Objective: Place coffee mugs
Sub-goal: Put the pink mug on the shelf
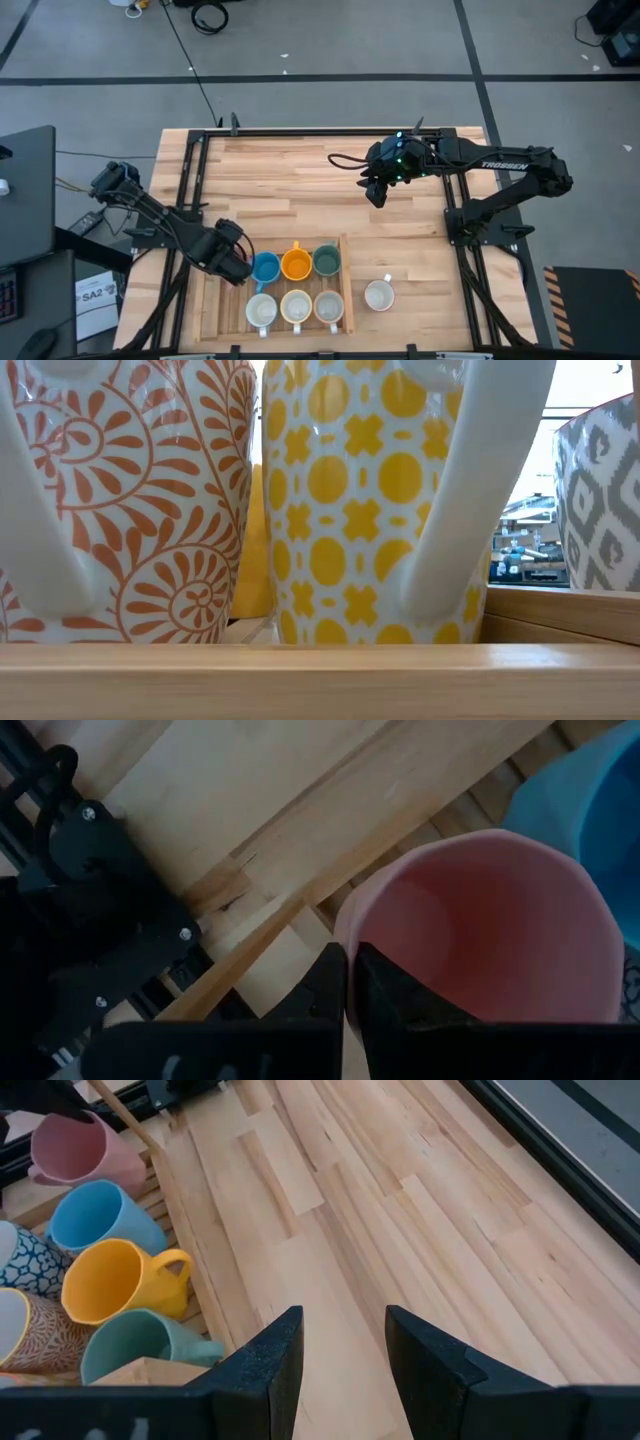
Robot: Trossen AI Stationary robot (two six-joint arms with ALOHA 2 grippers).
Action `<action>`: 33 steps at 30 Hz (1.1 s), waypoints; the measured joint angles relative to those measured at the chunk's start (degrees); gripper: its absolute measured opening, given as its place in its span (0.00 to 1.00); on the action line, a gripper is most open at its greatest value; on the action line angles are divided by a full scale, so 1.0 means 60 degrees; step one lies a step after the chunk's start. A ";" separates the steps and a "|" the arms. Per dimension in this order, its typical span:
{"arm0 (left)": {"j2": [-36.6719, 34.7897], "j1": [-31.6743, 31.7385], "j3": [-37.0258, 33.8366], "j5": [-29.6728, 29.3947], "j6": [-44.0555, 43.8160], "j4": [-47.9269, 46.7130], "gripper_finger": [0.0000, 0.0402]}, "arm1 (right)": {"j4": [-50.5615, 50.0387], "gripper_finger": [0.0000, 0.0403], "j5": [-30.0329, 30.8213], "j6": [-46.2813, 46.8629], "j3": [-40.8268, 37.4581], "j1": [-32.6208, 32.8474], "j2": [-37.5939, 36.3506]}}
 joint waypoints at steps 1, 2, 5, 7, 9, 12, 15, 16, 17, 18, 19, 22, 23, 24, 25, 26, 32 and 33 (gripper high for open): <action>0.0000 -0.0010 0.0000 -0.0035 -0.0083 0.0000 0.04 | 0.0000 0.37 0.0004 0.0000 0.0000 0.0000 0.0000; 0.0000 -0.0020 0.0000 -0.0064 -0.0215 -0.0001 0.04 | 0.0000 0.37 0.0004 0.0000 0.0000 0.0000 0.0000; 0.0000 -0.0086 0.0000 -0.0090 -0.0351 -0.0007 0.04 | 0.0000 0.37 0.0004 0.0000 0.0000 0.0000 0.0000; 0.0000 -0.0151 0.0000 -0.0136 -0.0396 -0.0007 0.04 | -0.0003 0.37 0.0000 0.0000 0.0000 0.0000 0.0000; 0.0000 -0.0223 0.0000 -0.0165 -0.0511 -0.0001 0.05 | -0.0002 0.37 0.0004 0.0000 0.0000 0.0000 0.0000; 0.0000 -0.0425 0.0000 -0.0404 -0.0732 -0.0031 0.05 | -0.0004 0.37 0.0004 -0.0002 0.0000 0.0000 0.0000; 0.0000 -0.0617 0.0000 -0.0650 -0.1020 -0.0067 0.04 | 0.0000 0.37 0.0001 0.0000 0.0000 0.0000 0.0000; 0.0000 -0.0668 0.0000 -0.0659 -0.1070 -0.0066 0.04 | -0.0002 0.37 0.0002 -0.0004 0.0000 0.0000 0.0000; 0.0000 -0.0716 0.0000 -0.0660 -0.1168 -0.0066 0.04 | 0.0000 0.37 0.0000 -0.0004 0.0000 0.0000 0.0000; 0.0000 -0.0752 0.0000 -0.0665 -0.1257 -0.0069 0.04 | -0.0001 0.37 0.0003 -0.0001 0.0000 0.0000 0.0000; 0.0000 -0.0775 0.0000 -0.0670 -0.1381 -0.0073 0.04 | 0.0000 0.37 0.0004 -0.0004 0.0000 0.0000 0.0000; 0.0000 -0.0876 0.0000 -0.0670 -0.1788 -0.0076 0.05 | 0.0000 0.37 0.0001 -0.0004 0.0000 0.0000 0.0000; 0.0000 -0.0916 0.0000 -0.0666 -0.1916 -0.0076 0.05 | 0.0000 0.37 0.0004 -0.0004 0.0000 0.0000 0.0000; 0.0000 -0.0948 0.0000 -0.0663 -0.2024 -0.0076 0.05 | -0.0002 0.37 0.0002 -0.0004 0.0000 0.0000 0.0000; 0.0000 -0.0972 0.0000 -0.0663 -0.2142 -0.0076 0.06 | 0.0000 0.37 0.0002 -0.0004 0.0000 0.0000 0.0000; 0.0000 -0.0976 0.0000 -0.0660 -0.2244 -0.0076 0.06 | 0.0000 0.37 0.0004 -0.0004 0.0000 0.0000 0.0000; 0.0258 -0.1062 0.0007 -0.0626 -0.2631 -0.0102 0.06 | -0.0001 0.37 0.0003 -0.0004 0.0000 0.0000 0.0000; 0.0334 -0.1063 0.0007 -0.0594 -0.2633 -0.0088 0.06 | 0.0000 0.37 0.0001 -0.0004 0.0000 0.0000 0.0000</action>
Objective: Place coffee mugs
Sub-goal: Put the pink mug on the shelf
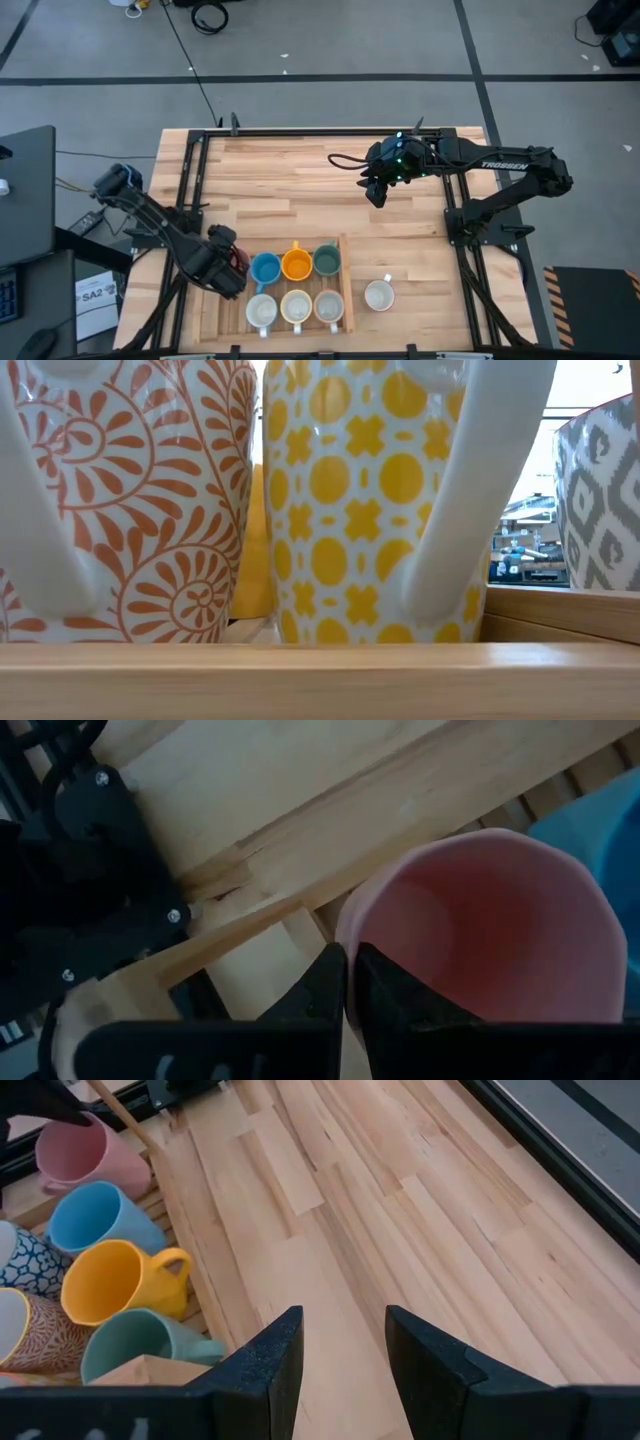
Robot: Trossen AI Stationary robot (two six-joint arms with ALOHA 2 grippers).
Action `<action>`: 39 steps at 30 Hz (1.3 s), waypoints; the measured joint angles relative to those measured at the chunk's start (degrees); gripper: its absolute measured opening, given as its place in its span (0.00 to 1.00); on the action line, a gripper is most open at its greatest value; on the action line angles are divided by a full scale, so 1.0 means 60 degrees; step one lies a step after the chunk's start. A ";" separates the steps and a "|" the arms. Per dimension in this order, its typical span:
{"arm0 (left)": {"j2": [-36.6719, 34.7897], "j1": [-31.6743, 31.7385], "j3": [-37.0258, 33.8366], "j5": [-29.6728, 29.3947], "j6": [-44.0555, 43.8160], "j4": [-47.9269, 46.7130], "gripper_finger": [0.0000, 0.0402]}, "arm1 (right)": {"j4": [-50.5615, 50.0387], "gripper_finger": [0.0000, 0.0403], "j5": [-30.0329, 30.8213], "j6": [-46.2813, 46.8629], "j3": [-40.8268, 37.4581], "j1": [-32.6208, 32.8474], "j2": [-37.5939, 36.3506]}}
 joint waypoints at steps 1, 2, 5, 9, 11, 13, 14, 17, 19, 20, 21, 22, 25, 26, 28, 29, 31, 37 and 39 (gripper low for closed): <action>0.0064 0.0000 0.0000 0.0044 -0.0001 0.0025 0.06 | -0.0004 0.37 -0.0001 0.0000 0.0000 0.0000 0.0000; 0.0146 -0.0003 0.0000 0.0084 0.0000 0.0049 0.06 | 0.0000 0.37 0.0002 0.0000 0.0000 0.0000 0.0000; 0.0258 -0.0007 0.0000 0.0184 0.0000 0.0084 0.06 | 0.0000 0.37 0.0002 -0.0004 0.0000 0.0000 0.0000; 0.0289 -0.0007 0.0000 0.0219 0.0000 0.0084 0.07 | 0.0000 0.37 0.0002 -0.0004 0.0000 0.0000 0.0000; 0.0289 -0.0007 0.0000 0.0219 0.0000 0.0084 0.07 | 0.0000 0.37 0.0003 -0.0004 0.0000 0.0000 0.0000; 0.0289 -0.0007 0.0000 0.0223 0.0004 0.0084 0.07 | 0.0000 0.37 0.0003 -0.0004 0.0000 0.0000 0.0000; 0.0289 -0.0007 0.0000 0.0219 0.0004 0.0088 0.07 | 0.0000 0.37 0.0000 -0.0004 0.0000 0.0000 0.0000; 0.0289 -0.0007 0.0000 0.0219 0.0086 0.0098 0.07 | 0.0000 0.37 0.0000 -0.0004 0.0000 0.0000 0.0000; 0.0289 -0.0007 0.0000 0.0226 0.0327 0.0150 0.07 | 0.0000 0.37 0.0000 -0.0005 0.0000 0.0000 0.0000; 0.0289 -0.0011 0.0000 0.0226 0.0406 0.0175 0.07 | 0.0000 0.37 0.0003 -0.0004 0.0000 0.0000 0.0000; 0.0289 -0.0011 0.0000 0.0226 0.0423 0.0184 0.07 | 0.0000 0.37 0.0001 -0.0004 0.0000 0.0000 0.0000; 0.0289 -0.0011 0.0000 0.0226 0.0426 0.0187 0.07 | 0.0000 0.37 0.0003 -0.0004 0.0000 0.0000 0.0000; 0.0289 -0.0011 0.0000 0.0226 0.0430 0.0193 0.07 | 0.0000 0.37 0.0000 -0.0005 0.0000 0.0000 0.0000; 0.0289 -0.0011 0.0000 0.0226 0.0430 0.0190 0.08 | 0.0000 0.37 0.0002 -0.0005 0.0000 0.0000 0.0000; 0.0289 -0.0011 0.0000 0.0221 0.0425 0.0208 0.10 | 0.0000 0.37 0.0002 -0.0007 0.0000 0.0000 0.0000; 0.0289 -0.0011 0.0000 0.0215 0.0425 0.0233 0.12 | 0.0000 0.37 -0.0001 -0.0005 0.0000 0.0000 0.0000; 0.0289 -0.0011 0.0000 0.0208 0.0424 0.0261 0.15 | 0.0000 0.37 0.0003 -0.0004 0.0000 0.0000 0.0000; 0.0289 -0.0011 0.0004 0.0209 0.0454 0.0350 0.25 | 0.0000 0.37 0.0003 -0.0005 0.0000 0.0000 0.0000; 0.0289 -0.0005 0.0004 0.0212 0.0719 0.0315 0.26 | 0.0000 0.37 0.0002 -0.0006 0.0000 0.0000 0.0000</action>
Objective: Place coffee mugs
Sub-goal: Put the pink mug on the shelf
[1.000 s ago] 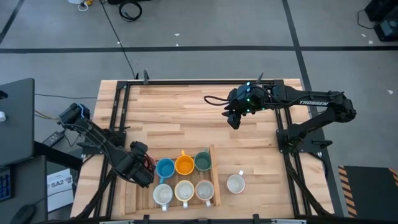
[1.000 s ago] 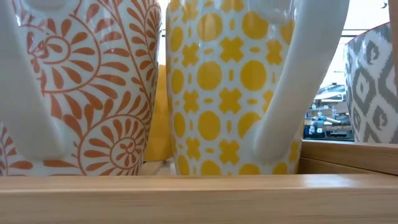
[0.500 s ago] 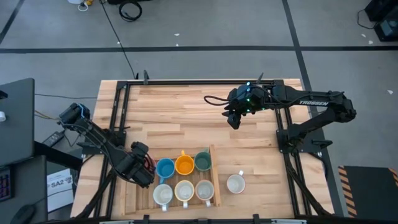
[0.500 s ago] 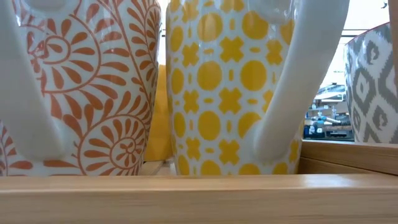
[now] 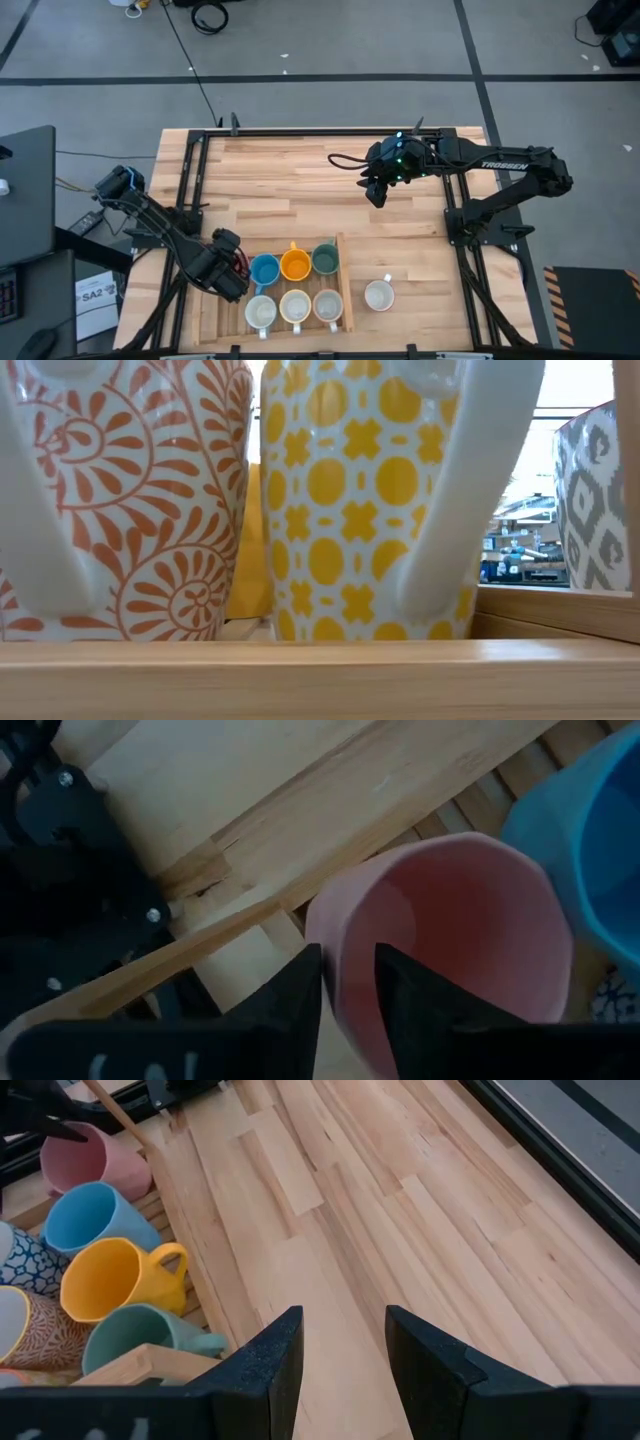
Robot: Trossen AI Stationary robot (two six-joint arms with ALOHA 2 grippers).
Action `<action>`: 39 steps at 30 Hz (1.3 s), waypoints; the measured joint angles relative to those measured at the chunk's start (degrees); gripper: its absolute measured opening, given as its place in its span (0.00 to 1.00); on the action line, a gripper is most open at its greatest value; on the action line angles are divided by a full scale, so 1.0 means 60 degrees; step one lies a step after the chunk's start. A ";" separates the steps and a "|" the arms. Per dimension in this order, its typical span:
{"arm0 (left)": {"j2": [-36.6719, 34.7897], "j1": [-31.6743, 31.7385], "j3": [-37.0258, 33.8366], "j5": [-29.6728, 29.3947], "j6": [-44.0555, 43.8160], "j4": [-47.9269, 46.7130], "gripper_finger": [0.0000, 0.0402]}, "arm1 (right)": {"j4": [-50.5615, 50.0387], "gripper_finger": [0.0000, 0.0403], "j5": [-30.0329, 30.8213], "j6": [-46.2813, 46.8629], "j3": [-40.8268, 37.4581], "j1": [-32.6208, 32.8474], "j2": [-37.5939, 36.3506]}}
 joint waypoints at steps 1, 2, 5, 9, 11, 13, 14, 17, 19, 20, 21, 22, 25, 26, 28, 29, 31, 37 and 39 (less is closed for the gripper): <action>0.0000 0.0018 0.0000 0.0004 0.0164 -0.0032 0.26 | 0.0000 0.37 -0.0001 0.0000 0.0000 0.0000 0.0000; 0.0000 0.0052 0.0000 0.0005 0.0368 -0.0056 0.26 | 0.0004 0.37 0.0000 -0.0001 0.0000 0.0000 0.0000; 0.0000 0.0185 -0.0007 0.0014 0.0968 -0.0118 0.26 | 0.0004 0.37 0.0001 0.0002 0.0000 0.0000 0.0000; 0.0000 0.0409 -0.0007 0.0017 0.1551 -0.0111 0.26 | 0.0004 0.37 -0.0001 0.0002 0.0000 0.0000 0.0000; 0.0000 0.0540 -0.0010 0.0014 0.1884 -0.0105 0.26 | 0.0004 0.37 0.0001 0.0002 0.0000 0.0000 0.0000; 0.0000 0.0674 -0.0011 0.0011 0.2288 -0.0088 0.26 | 0.0004 0.37 0.0001 0.0002 0.0000 0.0000 0.0000; 0.0000 0.0741 -0.0008 0.0013 0.2544 -0.0083 0.26 | 0.0004 0.37 0.0001 0.0002 0.0000 0.0000 0.0000; 0.0000 0.0966 -0.0011 0.0011 0.3313 -0.0048 0.26 | 0.0004 0.37 0.0001 0.0002 0.0000 0.0000 0.0000; 0.0000 0.1112 -0.0011 0.0008 0.3834 0.0030 0.26 | 0.0004 0.37 -0.0001 0.0002 0.0000 0.0000 0.0000; 0.0000 0.1191 -0.0011 0.0009 0.4100 0.0094 0.26 | 0.0004 0.37 0.0001 0.0002 0.0000 0.0000 0.0000; 0.0000 0.1271 -0.0011 0.0011 0.4386 0.0174 0.26 | 0.0004 0.37 0.0001 0.0002 0.0000 0.0000 0.0000; 0.0000 0.1349 -0.0011 0.0009 0.4655 0.0283 0.26 | 0.0004 0.37 0.0001 0.0002 0.0000 0.0000 0.0000; 0.0000 0.1553 -0.0011 0.0011 0.5529 0.0566 0.26 | 0.0004 0.37 0.0001 0.0002 0.0000 0.0000 0.0000; 0.0000 0.1613 -0.0011 0.0007 0.5816 0.0622 0.26 | 0.0004 0.37 0.0001 0.0002 0.0000 0.0000 0.0000; 0.0000 0.1740 -0.0011 0.0050 0.6448 0.0720 0.26 | 0.0004 0.37 0.0000 0.0002 0.0000 0.0000 0.0000; 0.0000 0.1802 -0.0011 0.0107 0.6677 0.0756 0.26 | 0.0004 0.37 0.0001 0.0002 0.0000 0.0000 0.0000; 0.0000 0.1941 -0.0011 0.0283 0.6965 0.0759 0.26 | 0.0004 0.37 0.0001 0.0002 0.0000 0.0000 0.0000; 0.0000 0.2162 -0.0011 0.0827 0.7305 0.0745 0.26 | 0.0004 0.37 0.0000 0.0002 0.0000 0.0000 0.0000; 0.0000 0.2162 -0.0011 0.0831 0.7321 0.0742 0.26 | 0.0004 0.37 0.0000 0.0002 0.0000 0.0000 0.0000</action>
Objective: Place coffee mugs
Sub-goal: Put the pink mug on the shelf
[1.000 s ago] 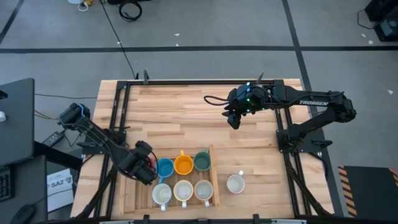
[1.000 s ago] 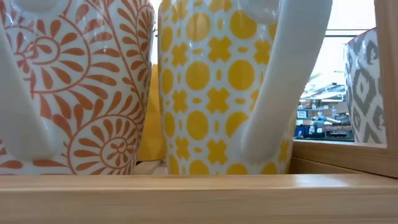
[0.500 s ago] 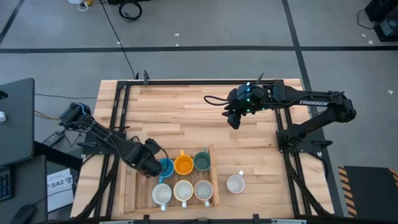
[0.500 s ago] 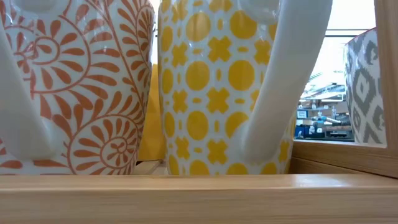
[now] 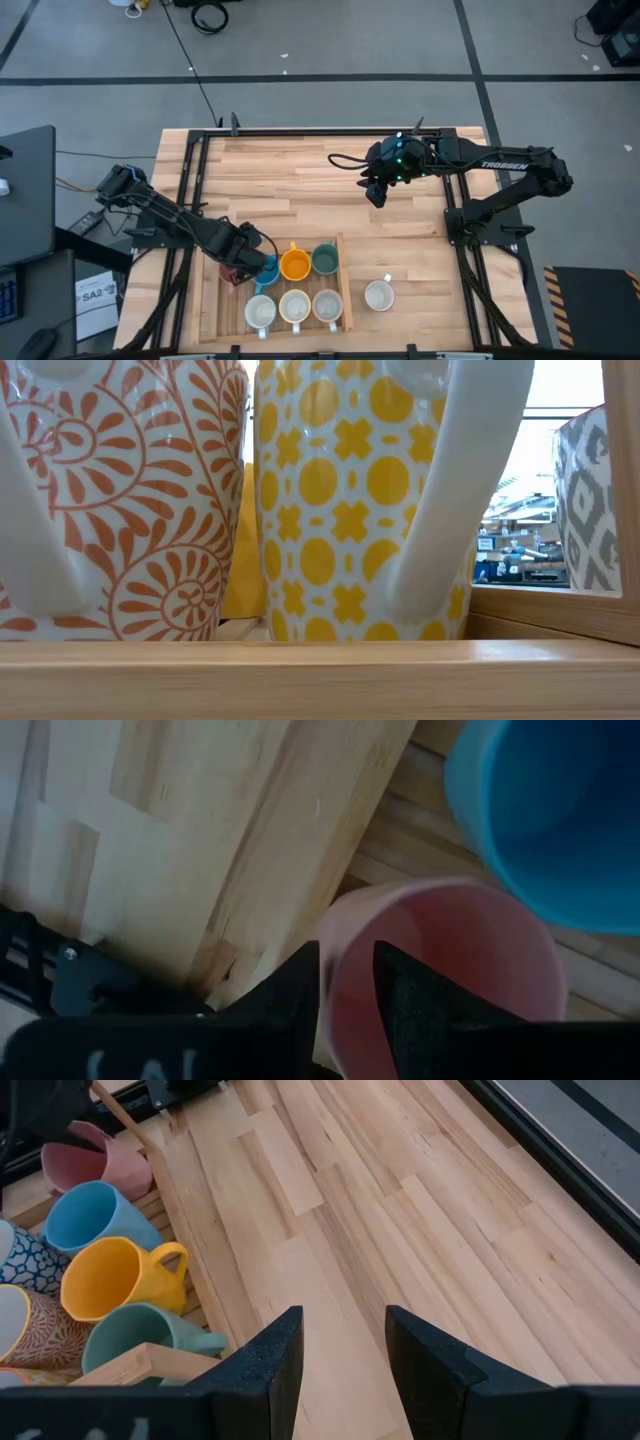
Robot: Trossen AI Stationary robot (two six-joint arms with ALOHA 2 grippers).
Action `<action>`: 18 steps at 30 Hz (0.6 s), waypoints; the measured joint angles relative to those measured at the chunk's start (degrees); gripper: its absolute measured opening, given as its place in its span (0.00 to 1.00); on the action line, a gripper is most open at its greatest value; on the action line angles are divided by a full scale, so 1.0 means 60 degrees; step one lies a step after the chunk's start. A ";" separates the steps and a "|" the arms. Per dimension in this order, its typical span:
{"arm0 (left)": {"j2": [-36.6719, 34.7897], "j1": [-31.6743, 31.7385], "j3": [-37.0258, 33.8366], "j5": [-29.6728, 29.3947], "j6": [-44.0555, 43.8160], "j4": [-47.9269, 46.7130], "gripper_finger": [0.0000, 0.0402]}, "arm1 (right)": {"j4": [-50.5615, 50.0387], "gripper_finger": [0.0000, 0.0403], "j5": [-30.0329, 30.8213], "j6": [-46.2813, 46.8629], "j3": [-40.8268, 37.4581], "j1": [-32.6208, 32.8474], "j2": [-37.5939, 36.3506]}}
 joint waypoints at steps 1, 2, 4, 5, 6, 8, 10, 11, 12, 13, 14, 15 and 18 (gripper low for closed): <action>0.0000 0.0000 0.0000 0.0002 0.0000 0.0000 0.25 | 0.0000 0.37 -0.0002 0.0000 0.0000 0.0000 0.0000; 0.0000 0.0000 0.0000 0.0004 0.0000 -0.0001 0.24 | 0.0000 0.37 -0.0001 0.0000 0.0000 0.0000 0.0000; 0.0000 0.0000 0.0000 0.0005 -0.0004 -0.0005 0.21 | 0.0000 0.37 0.0001 0.0000 0.0000 0.0000 0.0000; 0.0000 0.0000 0.0000 0.0004 -0.0004 -0.0012 0.19 | 0.0000 0.37 0.0000 0.0000 0.0000 0.0000 0.0000; 0.0000 0.0000 0.0000 0.0000 -0.0004 -0.0034 0.17 | 0.0000 0.37 0.0002 0.0000 0.0000 0.0000 0.0000; 0.0000 0.0000 0.0000 -0.0004 -0.0004 -0.0074 0.13 | 0.0000 0.37 0.0000 0.0000 0.0000 0.0000 0.0000; -0.0004 0.0000 0.0000 0.0023 -0.0005 -0.0165 0.08 | 0.0000 0.37 0.0002 0.0000 0.0000 0.0000 0.0000; -0.0004 0.0000 0.0000 0.0022 -0.0004 -0.0176 0.06 | 0.0000 0.37 0.0002 0.0000 0.0000 0.0000 0.0000; -0.0007 -0.0001 0.0000 0.0001 -0.0008 -0.0169 0.05 | 0.0000 0.37 0.0001 0.0000 0.0000 0.0000 0.0000; -0.0011 0.0000 0.0000 -0.0008 -0.0033 -0.0144 0.04 | 0.0000 0.37 0.0002 0.0000 0.0000 0.0000 0.0000; -0.0011 0.0000 0.0000 -0.0008 -0.0033 -0.0132 0.03 | 0.0000 0.37 -0.0002 0.0000 0.0000 0.0000 0.0000; -0.0011 0.0000 0.0000 0.0000 -0.0036 -0.0132 0.03 | 0.0000 0.37 0.0000 0.0000 0.0000 0.0000 0.0000; -0.0011 0.0000 0.0000 -0.0010 -0.0040 -0.0115 0.03 | 0.0000 0.37 0.0002 0.0000 0.0000 0.0000 0.0000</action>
